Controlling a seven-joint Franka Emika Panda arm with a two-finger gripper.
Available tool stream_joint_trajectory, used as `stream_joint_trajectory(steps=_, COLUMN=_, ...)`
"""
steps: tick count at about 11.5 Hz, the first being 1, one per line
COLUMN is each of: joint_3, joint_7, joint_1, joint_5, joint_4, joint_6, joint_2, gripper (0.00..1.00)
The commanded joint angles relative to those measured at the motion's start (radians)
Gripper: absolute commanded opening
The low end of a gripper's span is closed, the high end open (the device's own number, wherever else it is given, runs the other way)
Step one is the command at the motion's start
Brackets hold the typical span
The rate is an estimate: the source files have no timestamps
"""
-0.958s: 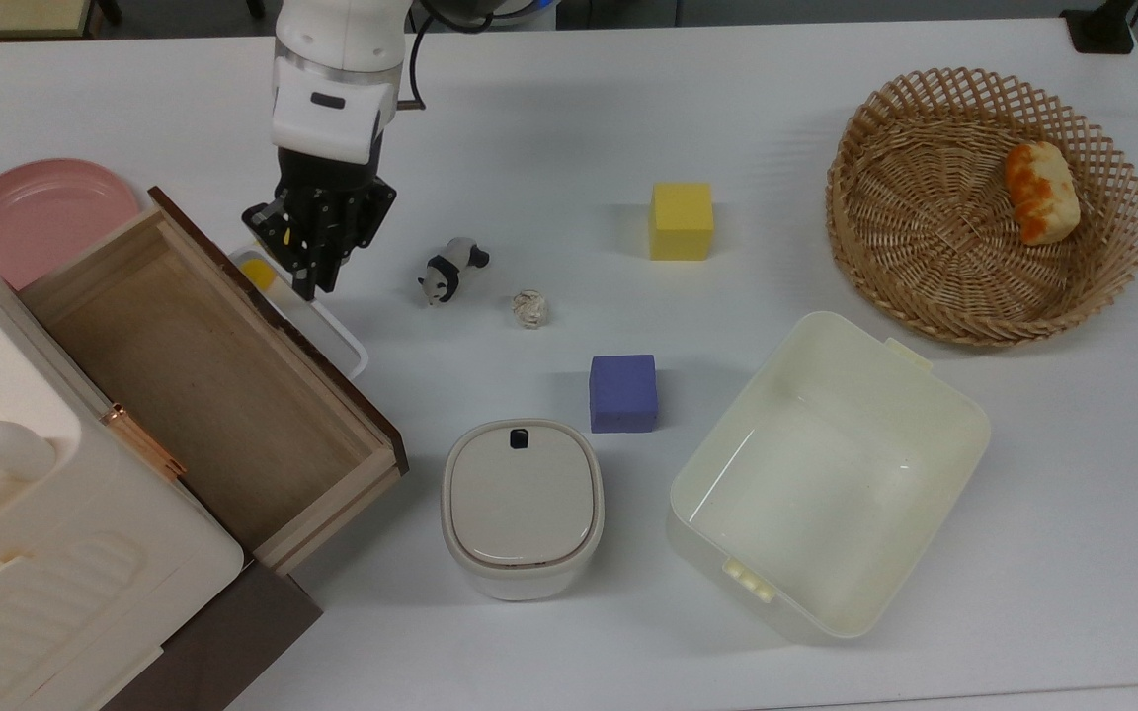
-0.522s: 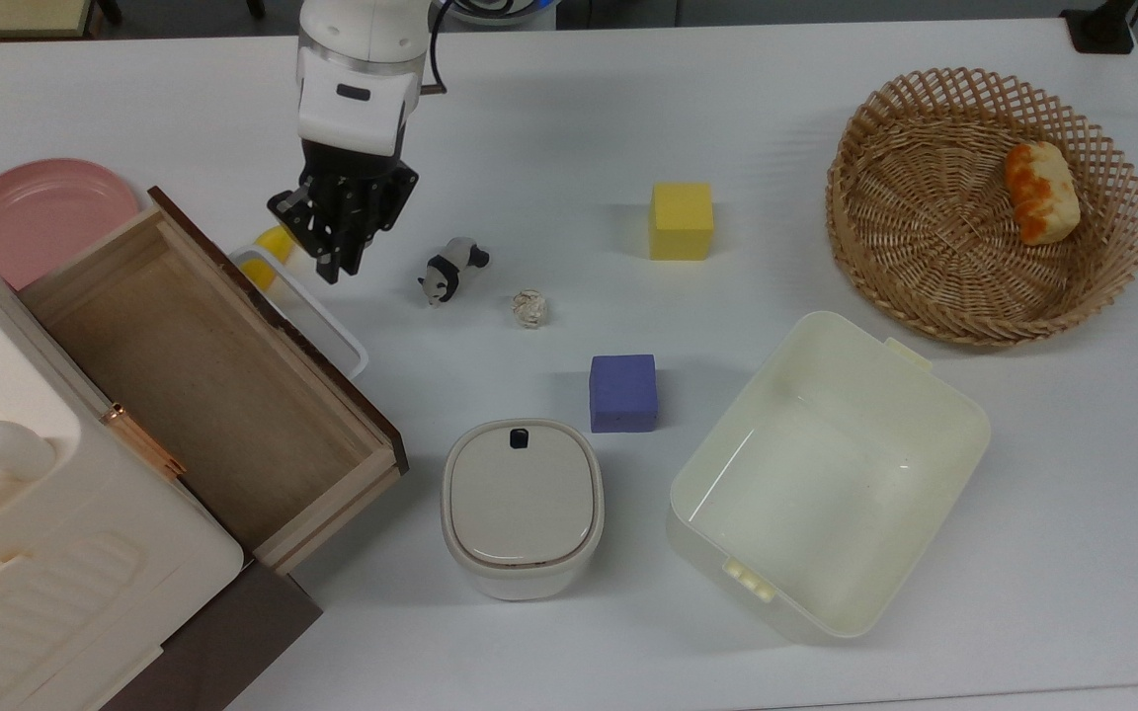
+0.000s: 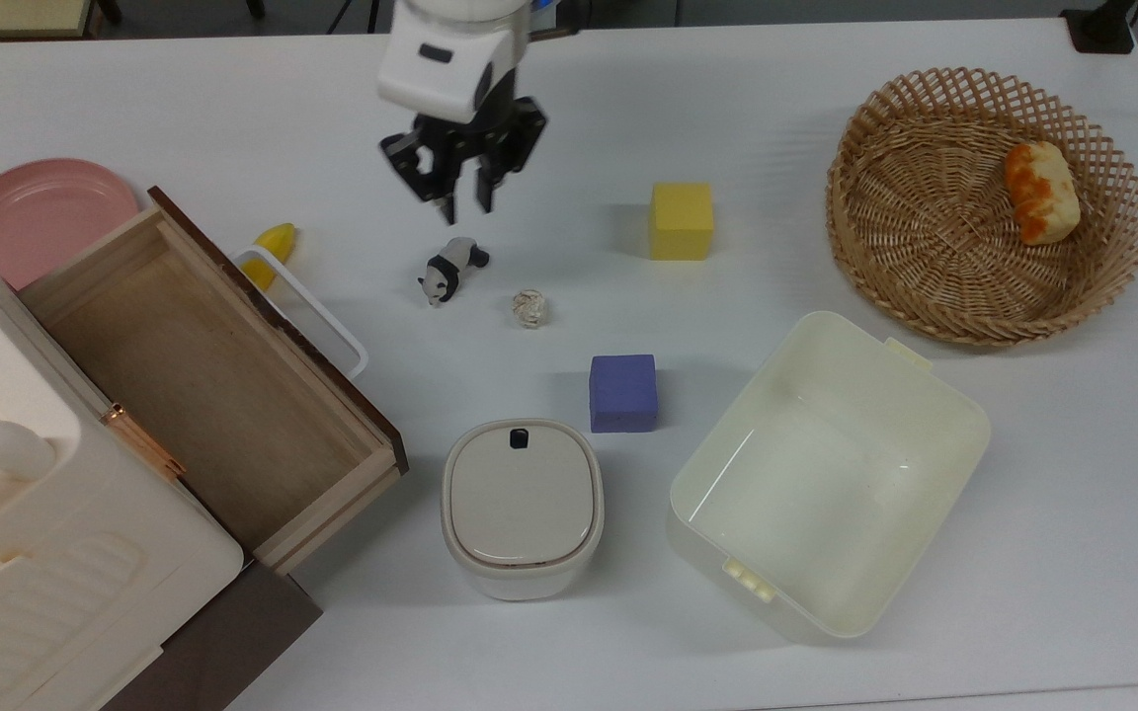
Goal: Open the drawer
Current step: 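Open the gripper and lift it away from the handle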
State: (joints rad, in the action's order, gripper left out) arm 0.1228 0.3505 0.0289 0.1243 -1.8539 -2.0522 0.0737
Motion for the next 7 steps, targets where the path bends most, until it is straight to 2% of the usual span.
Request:
stream_joint_trajectory(steps=1, joint_3=0.012, joint_7=-0.375, joint_1=-0.066, joint_5=-0.029, joint_4=0.039, joint_6=0.093, joint_2=-0.009, gripper=0.35)
stream_joint_trajectory(steps=2, joint_3=0.014, joint_7=-0.46, joint_1=-0.072, joint_5=-0.029, joint_4=0.054, joint_6=0.148, joint_2=-0.009, gripper=0.35)
stream_joint_trajectory(steps=3, joint_3=0.014, joint_7=-0.479, joint_1=-0.072, joint_5=-0.031, joint_4=0.085, joint_6=0.227, joint_2=-0.003, gripper=0.38)
stream_joint_trajectory(steps=4, joint_3=0.014, joint_7=-0.469, joint_1=-0.066, joint_5=-0.031, joint_4=0.111, joint_6=0.298, joint_2=-0.002, gripper=0.5)
stream_joint_trajectory(steps=5, joint_3=0.011, joint_7=-0.446, joint_1=-0.058, joint_5=-0.034, joint_4=0.123, joint_6=0.32, joint_2=-0.005, gripper=0.68)
stream_joint_trajectory(steps=7, joint_3=-0.04, joint_7=-0.412, joint_1=-0.057, joint_5=-0.034, joint_4=0.149, joint_6=0.32, joint_2=-0.008, gripper=0.98)
